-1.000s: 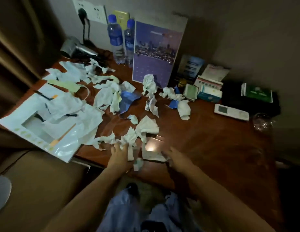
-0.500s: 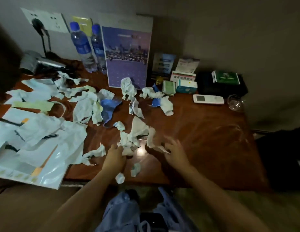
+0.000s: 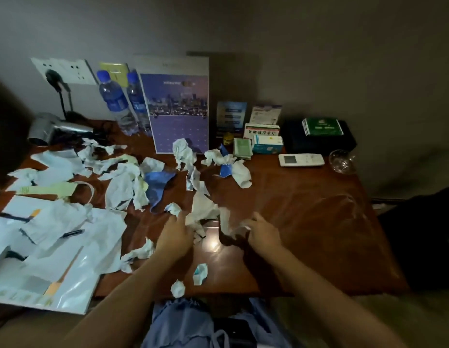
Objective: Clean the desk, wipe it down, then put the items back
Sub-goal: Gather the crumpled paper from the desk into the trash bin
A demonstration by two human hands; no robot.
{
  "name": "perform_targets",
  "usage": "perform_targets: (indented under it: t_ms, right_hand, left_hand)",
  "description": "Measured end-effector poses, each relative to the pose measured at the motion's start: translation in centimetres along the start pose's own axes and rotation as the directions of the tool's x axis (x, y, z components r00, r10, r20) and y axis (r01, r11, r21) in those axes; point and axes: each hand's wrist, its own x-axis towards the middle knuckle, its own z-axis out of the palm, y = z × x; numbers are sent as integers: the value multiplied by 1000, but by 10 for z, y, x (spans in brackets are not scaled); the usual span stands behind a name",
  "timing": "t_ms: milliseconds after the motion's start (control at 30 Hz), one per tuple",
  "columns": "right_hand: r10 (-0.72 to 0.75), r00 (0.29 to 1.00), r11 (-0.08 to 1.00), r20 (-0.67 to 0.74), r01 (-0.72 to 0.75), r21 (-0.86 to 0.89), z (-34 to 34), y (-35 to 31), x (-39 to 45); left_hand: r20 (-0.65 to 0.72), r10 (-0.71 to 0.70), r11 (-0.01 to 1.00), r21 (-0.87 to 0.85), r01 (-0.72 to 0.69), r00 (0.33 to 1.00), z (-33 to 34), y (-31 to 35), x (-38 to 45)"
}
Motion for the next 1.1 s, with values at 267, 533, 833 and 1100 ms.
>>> perform_targets:
  t_ms: [267,533,833,1100]
  right_hand:
    - [20,999,999,43,-18,-50,-8,13,5]
    - [47,999,999,0,-47,26,-7,34,10]
    - [118,982,980,-150,-91,175,-18,63,34]
    - [183,980,963,-75,-164,213,-22,73,67]
  left_hand:
    - [21,-25,987,161,22,999,6,23,22]
    - [70,-250,963,116,241,966,24,39,46]
    - [67,-252,961,137,241,965,43,44,50]
    - [22,-306,948,97,302,952,46,48,60]
